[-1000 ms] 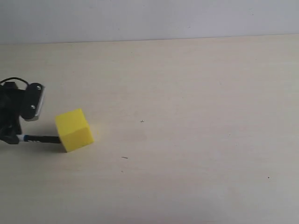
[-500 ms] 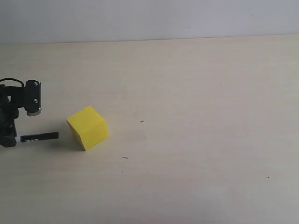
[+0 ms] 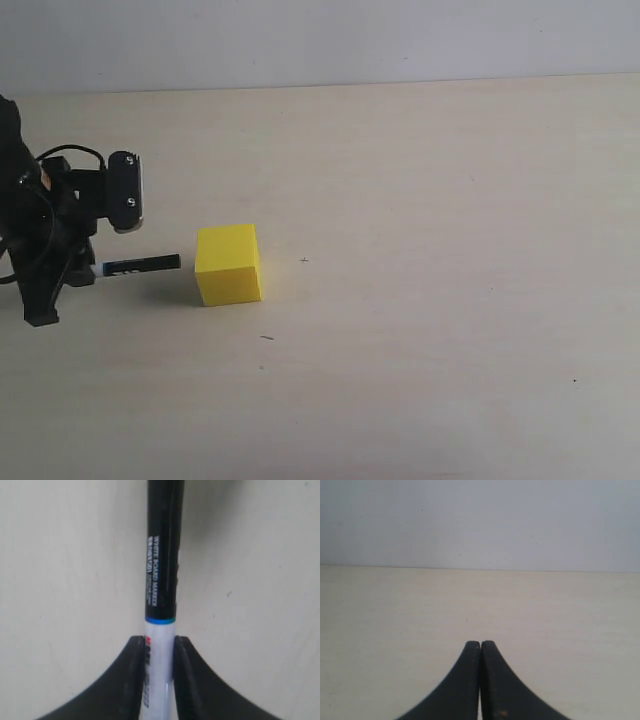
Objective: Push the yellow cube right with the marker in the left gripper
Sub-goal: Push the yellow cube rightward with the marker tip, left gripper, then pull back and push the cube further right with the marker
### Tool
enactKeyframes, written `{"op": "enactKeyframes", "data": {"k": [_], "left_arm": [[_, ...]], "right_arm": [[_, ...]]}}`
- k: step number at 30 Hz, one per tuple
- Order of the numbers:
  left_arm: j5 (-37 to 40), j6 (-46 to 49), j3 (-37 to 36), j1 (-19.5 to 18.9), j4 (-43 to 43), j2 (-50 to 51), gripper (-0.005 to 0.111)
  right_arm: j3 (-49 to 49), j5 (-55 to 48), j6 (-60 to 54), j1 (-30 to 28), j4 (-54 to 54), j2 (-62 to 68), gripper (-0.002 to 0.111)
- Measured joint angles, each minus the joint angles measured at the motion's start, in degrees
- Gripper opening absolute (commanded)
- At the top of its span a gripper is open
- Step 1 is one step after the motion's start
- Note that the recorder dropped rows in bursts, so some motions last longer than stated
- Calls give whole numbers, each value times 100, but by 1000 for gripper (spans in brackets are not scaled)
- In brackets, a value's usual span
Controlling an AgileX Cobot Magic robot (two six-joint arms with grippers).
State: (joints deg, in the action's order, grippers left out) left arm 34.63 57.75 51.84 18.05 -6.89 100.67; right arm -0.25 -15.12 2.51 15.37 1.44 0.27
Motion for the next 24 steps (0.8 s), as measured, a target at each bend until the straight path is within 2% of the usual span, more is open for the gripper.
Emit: {"op": "enactKeyframes", "data": {"k": [4, 8, 11, 18, 20, 24], "left_arm": [[55, -61, 0, -187, -71, 0, 0], [-58, -61, 0, -183, -100, 0, 0], [-311, -72, 0, -29, -37, 0, 0], [-659, -84, 0, 761, 12, 0, 0], [-617, -228, 0, 775, -153, 0, 0], [-452, -536, 0, 569, -501, 0, 0]], "right_arm": [[0, 0, 0, 0, 0, 0, 0], [0, 0, 0, 0, 0, 0, 0], [0, 0, 0, 0, 0, 0, 0], [0, 0, 0, 0, 0, 0, 0], [0, 0, 0, 0, 0, 0, 0], [0, 0, 0, 0, 0, 0, 0]]}}
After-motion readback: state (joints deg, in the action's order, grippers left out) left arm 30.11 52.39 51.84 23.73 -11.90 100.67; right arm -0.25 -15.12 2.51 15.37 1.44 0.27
